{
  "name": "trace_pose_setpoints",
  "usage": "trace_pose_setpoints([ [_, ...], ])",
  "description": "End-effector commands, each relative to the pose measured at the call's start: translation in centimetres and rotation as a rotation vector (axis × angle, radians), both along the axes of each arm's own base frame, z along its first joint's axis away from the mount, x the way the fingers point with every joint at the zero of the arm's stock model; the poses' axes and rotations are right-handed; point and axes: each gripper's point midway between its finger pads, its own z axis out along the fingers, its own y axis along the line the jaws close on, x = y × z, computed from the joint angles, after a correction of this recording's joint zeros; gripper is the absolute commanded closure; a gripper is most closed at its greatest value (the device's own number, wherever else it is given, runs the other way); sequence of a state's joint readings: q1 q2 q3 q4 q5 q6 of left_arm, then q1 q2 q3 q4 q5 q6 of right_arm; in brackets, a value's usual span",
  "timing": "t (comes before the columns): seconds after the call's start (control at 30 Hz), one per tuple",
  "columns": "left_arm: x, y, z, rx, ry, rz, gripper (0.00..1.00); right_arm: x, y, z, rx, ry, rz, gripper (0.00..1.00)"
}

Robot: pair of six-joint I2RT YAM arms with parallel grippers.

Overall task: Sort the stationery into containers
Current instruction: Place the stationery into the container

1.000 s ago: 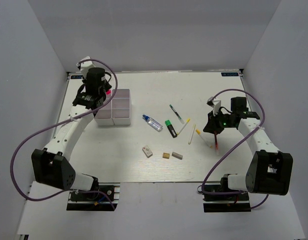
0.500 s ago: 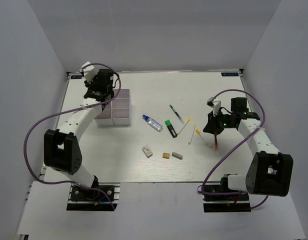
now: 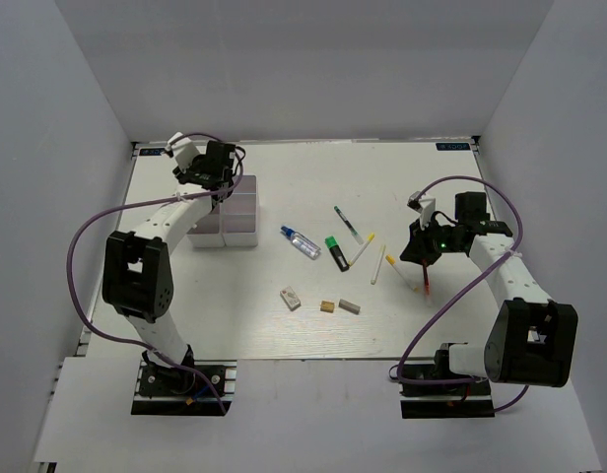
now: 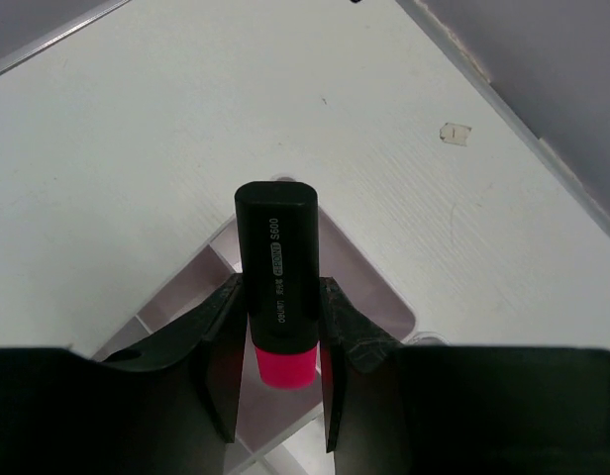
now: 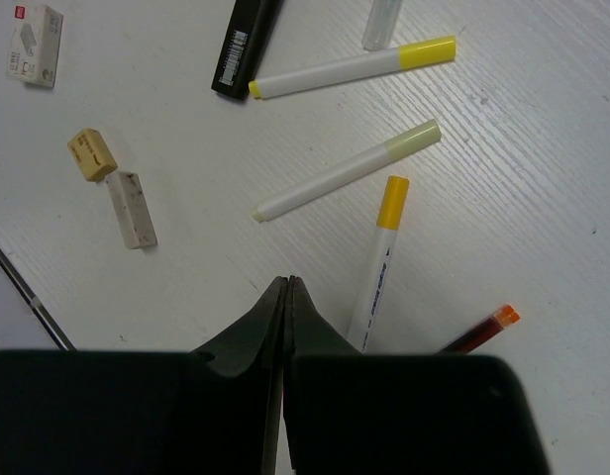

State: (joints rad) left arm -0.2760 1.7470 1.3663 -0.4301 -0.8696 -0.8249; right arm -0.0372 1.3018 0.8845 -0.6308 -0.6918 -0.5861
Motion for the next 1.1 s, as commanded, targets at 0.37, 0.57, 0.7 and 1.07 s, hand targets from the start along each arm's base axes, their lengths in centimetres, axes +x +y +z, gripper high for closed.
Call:
trace_pose_setpoints([
  [0.37, 0.9, -0.3, 2.9, -0.134, -0.134, 0.067, 1.00, -0.8, 0.3, 0.1, 0.013, -0.006, 0.018, 0.98],
  [0.57, 1.2, -0.1, 3.3, -0.159, -0.184, 0.105, 1.00, -0.8, 0.2, 0.0, 0.010, -0.002, 0.018, 0.98],
  [0.7, 1.7, 0.3, 3.3, -0.167, -0.186, 0.136, 1.00, -0.9, 0.2, -0.1, 0.011, -0.002, 0.021, 0.98],
  [1.07, 1.5, 1.0, 2.0, -0.129, -0.154, 0.190, 1.00, -0.8, 0.2, 0.0, 0.008, -0.003, 0.025, 0.98],
])
